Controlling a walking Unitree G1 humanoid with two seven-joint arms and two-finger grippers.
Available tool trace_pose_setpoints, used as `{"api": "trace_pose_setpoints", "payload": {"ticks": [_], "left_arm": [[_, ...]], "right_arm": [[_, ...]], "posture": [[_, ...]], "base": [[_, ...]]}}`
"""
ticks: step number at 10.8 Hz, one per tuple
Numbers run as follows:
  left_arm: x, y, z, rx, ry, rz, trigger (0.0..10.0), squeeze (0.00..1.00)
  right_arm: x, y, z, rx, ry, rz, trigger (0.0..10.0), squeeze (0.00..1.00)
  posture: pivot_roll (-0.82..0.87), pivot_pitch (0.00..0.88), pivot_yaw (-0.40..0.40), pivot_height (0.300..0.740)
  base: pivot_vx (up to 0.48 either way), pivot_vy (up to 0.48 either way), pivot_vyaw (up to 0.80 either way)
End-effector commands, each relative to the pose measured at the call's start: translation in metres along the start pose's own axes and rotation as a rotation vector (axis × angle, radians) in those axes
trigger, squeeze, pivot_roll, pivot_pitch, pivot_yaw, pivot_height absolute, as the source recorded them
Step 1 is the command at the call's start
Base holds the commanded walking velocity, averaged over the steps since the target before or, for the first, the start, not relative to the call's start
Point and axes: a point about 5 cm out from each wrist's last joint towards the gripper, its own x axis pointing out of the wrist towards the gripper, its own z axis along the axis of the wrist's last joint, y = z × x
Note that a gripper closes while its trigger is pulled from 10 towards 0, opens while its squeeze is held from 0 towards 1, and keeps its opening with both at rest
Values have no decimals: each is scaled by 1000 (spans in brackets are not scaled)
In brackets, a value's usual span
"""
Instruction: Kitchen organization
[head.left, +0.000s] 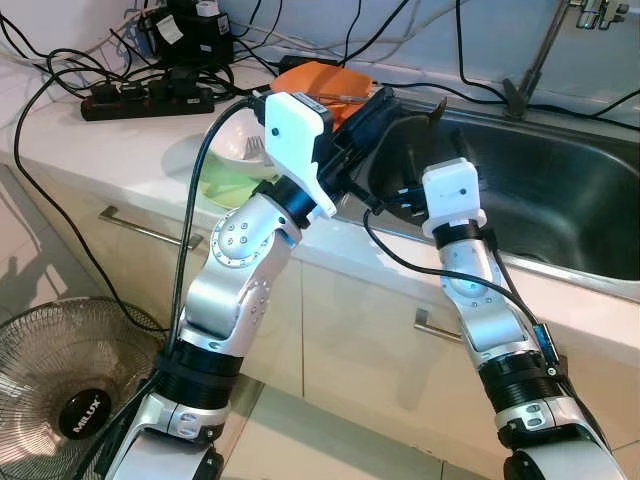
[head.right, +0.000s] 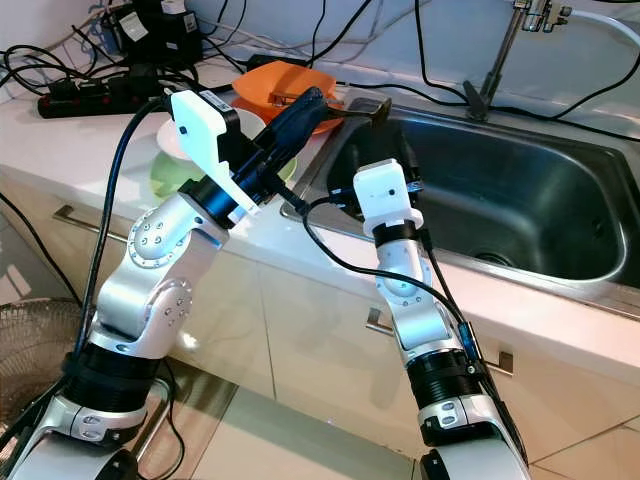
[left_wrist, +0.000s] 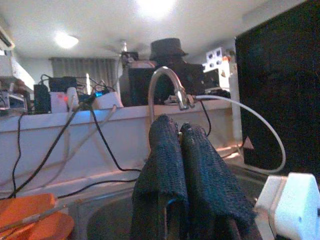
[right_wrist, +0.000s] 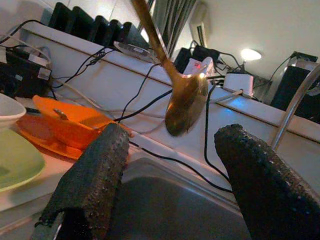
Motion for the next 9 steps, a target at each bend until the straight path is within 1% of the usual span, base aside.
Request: {"api": "trace_pose_setpoints", "payload": {"ticks": [1, 2, 3, 4, 5, 9], "left_arm": [[1, -3, 8, 6, -15, -37, 10000, 0], [1, -6, 8, -9, -6, -55, 10000, 0], [0, -8, 4, -21, 26, -73, 10000, 0], [-4, -11, -7, -25, 80, -85, 10000, 0], [-6, -13, -12, -41, 99, -97, 10000, 0], [-8, -14, -13, -41, 122, -108, 10000, 0]], "right_arm": [[0, -4, -1, -8, -5, -21, 10000, 0], [1, -5, 1, -5, -13, -31, 10000, 0], [1, -6, 3, 3, -19, -37, 10000, 0], [2, -4, 4, 8, -23, -36, 10000, 0], [1, -3, 5, 12, -26, -34, 10000, 0], [2, -2, 8, 33, -39, -39, 10000, 0]], "posture": [[87, 42, 10, 740], [87, 43, 11, 740], [88, 42, 12, 740], [87, 42, 14, 740], [89, 43, 14, 740], [85, 51, 20, 740]], "base": [[0, 0, 0], [0, 0, 0], [0, 0, 0], [0, 0, 0], [0, 0, 0], [0, 0, 0]]}}
